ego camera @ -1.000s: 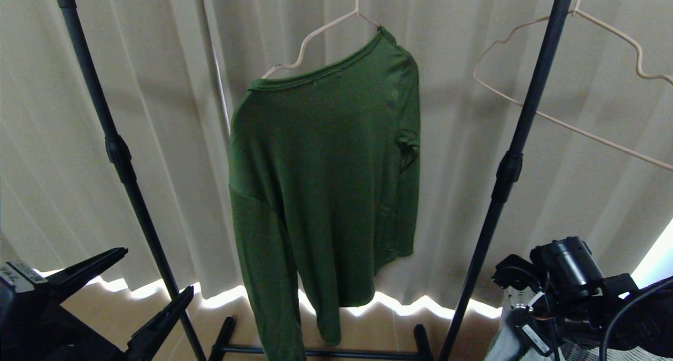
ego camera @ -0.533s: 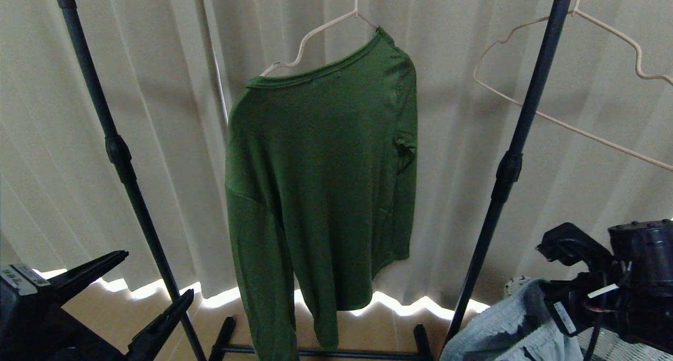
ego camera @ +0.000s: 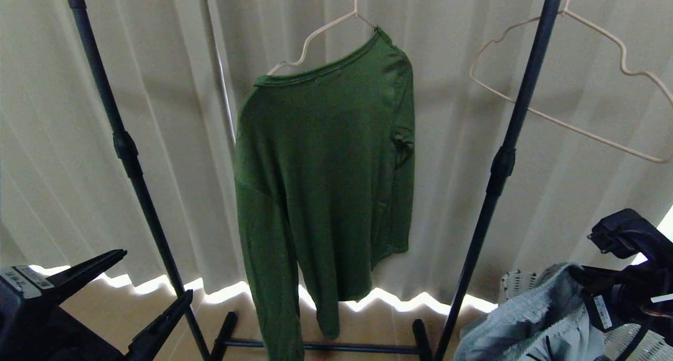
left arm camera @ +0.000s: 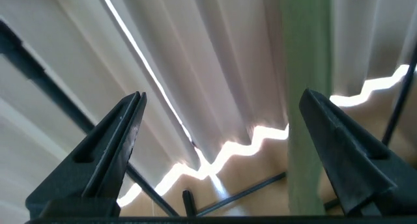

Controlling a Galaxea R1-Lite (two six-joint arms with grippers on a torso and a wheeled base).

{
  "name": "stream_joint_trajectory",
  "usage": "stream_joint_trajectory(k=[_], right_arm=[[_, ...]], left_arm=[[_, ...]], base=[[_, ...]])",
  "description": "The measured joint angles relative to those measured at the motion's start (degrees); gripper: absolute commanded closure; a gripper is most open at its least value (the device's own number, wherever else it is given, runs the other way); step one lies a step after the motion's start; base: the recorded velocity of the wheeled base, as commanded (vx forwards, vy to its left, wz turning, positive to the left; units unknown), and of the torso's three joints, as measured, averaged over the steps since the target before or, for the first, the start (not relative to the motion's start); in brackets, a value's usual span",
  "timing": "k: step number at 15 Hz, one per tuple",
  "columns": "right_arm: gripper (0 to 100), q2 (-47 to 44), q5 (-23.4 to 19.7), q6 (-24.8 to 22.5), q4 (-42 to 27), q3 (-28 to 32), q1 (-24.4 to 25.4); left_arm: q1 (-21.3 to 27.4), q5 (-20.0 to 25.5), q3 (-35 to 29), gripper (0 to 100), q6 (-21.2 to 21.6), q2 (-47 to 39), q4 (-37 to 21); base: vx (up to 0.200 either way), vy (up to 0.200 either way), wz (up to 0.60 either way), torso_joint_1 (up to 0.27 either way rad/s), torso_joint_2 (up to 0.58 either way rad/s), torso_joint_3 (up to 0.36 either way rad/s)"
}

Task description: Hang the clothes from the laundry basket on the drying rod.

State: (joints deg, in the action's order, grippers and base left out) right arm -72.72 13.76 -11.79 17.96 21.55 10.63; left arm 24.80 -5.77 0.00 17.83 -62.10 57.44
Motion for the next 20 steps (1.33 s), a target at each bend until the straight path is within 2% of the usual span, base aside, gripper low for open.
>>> stream_joint_trajectory(k=[1,10,18,20], right_arm=[[100,0.3,-0.02,-0.09,0.02,0.02,0.0],[100,0.76,-0.05,-0.13,0.05,0.3,0.09],[100,0.56,-0.06,-0.15,0.05,0.09,0.37],[100,0.5,-0.05,-0.15,0.0,0.09,0.33]], left_arm=[[0.0,0.02,0.0,0,-0.07,0.11,0.12],[0.0,0.07,0.0,0,-0.21,0.89,0.11],[0.0,0.07,0.0,0,-0.22,1.83,0.15],[0.0,0.07,0.0,0,-0.32,1.88,0.11]], base=[[-0.2,0.0,0.0,-0.007,0.0,0.007],[0.0,0.0,0.0,0.0,0.0,0.0],[0.0,0.2,0.0,0.001,0.0,0.004],[0.0,0.0,0.0,0.0,0.0,0.0]])
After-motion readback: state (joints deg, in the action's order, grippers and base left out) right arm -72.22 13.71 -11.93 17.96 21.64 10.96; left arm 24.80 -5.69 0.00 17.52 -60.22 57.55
